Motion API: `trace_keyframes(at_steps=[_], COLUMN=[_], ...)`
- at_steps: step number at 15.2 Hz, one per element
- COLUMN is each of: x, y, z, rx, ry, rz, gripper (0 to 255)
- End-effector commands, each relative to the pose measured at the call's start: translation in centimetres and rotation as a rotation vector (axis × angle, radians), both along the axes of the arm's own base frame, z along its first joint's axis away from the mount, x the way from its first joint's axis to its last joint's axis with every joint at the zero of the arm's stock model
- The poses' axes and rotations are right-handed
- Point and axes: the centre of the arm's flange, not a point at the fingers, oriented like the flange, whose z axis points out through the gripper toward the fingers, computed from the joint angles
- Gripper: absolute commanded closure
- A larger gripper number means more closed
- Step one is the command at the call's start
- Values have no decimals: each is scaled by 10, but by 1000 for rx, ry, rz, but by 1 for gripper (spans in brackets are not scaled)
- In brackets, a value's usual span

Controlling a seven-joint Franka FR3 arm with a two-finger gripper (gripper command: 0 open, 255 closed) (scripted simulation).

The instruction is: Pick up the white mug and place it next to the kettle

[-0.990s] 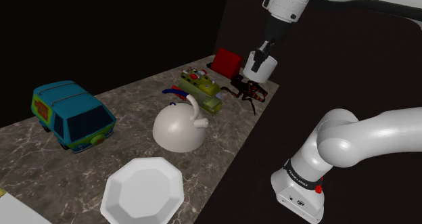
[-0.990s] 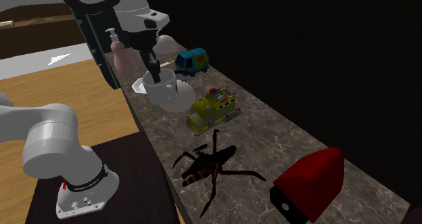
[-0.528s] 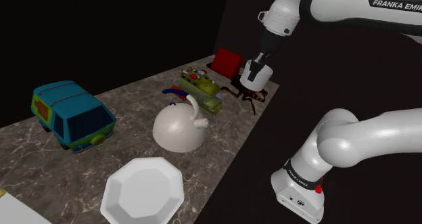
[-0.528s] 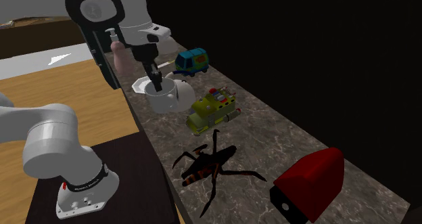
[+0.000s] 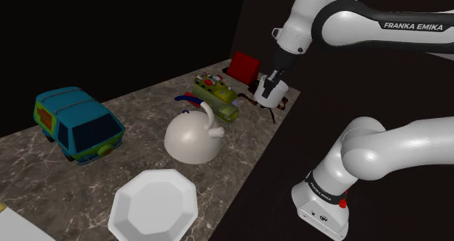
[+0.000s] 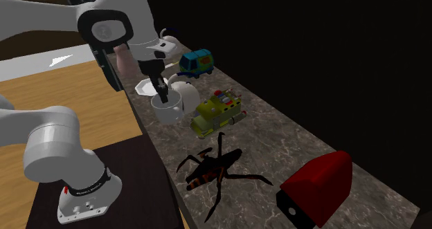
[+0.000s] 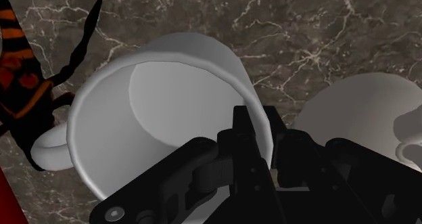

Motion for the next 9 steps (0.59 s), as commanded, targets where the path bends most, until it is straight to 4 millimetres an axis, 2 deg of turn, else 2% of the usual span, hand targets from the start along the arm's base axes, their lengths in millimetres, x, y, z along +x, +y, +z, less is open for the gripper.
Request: trace_keyframes(at_steps=[1, 9], x=[0, 0], y=[-1, -1], z=[-10, -52], rx=[0, 0], ry=[-1, -1], rz=[0, 0], gripper=[255, 255])
